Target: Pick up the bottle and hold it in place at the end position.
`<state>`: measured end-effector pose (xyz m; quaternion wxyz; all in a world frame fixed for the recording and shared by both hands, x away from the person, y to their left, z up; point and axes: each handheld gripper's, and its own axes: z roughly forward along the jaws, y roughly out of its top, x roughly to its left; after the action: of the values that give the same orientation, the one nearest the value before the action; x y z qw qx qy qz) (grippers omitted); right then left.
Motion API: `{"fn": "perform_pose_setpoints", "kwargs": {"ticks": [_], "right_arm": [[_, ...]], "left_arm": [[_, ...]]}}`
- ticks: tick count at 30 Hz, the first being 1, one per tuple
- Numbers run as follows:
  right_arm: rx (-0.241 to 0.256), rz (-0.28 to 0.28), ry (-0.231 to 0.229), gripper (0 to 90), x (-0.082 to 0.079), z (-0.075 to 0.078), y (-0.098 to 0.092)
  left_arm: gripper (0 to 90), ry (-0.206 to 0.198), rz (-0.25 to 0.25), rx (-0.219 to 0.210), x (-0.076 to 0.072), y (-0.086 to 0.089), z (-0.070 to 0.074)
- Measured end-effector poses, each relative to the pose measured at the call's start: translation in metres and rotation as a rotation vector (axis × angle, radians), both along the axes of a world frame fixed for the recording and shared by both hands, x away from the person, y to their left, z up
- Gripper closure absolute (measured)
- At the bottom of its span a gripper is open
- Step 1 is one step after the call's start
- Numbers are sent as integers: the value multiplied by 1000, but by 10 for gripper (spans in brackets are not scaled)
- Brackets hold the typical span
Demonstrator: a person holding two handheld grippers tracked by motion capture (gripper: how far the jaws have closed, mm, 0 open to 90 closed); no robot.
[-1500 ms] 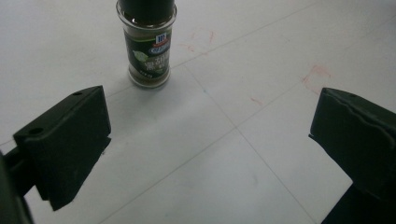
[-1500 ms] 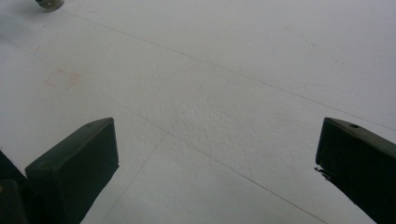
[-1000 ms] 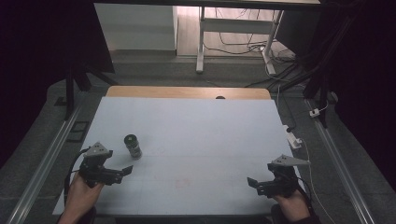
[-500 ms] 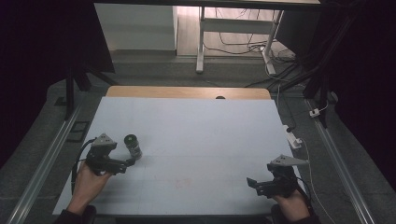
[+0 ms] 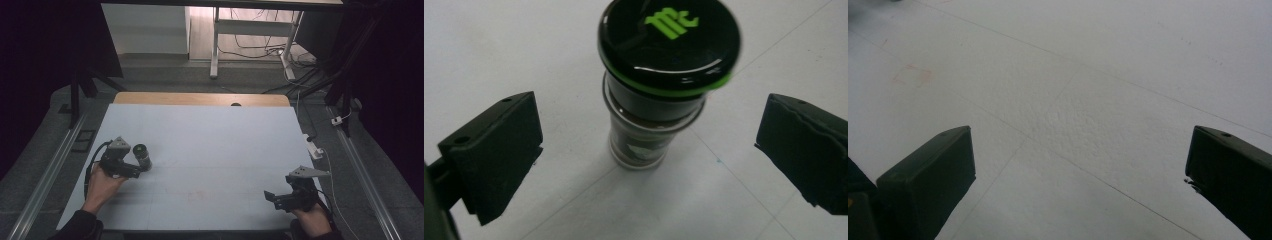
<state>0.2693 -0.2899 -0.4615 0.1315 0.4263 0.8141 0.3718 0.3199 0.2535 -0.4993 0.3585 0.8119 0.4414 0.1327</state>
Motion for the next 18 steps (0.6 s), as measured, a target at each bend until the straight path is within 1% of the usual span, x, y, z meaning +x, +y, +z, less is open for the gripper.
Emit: {"fn": "perform_pose_setpoints", "kwargs": {"ticks": [5,9,12,14,16,17,18], "right_arm": [[-2,1,-1,0,0,0,0],[-1,0,-2,0,0,0,1],[-4,2,-3,0,0,0,1],[-4,3,-3,0,0,0,1],[-6,5,-4,0,-1,0,1],[-7,5,-4,0,-1,0,1],[-8,5,-5,0,-1,0,1]], "left_arm": [[0,21,-5,-10,6,1,-8],[0,48,-3,22,10,-2,-16],[1,57,0,26,13,-4,-18],[23,50,3,41,13,-4,-19],[55,52,-1,53,14,-4,-21],[79,58,-7,55,15,-4,-22],[122,63,-15,58,16,-4,-24]]}}
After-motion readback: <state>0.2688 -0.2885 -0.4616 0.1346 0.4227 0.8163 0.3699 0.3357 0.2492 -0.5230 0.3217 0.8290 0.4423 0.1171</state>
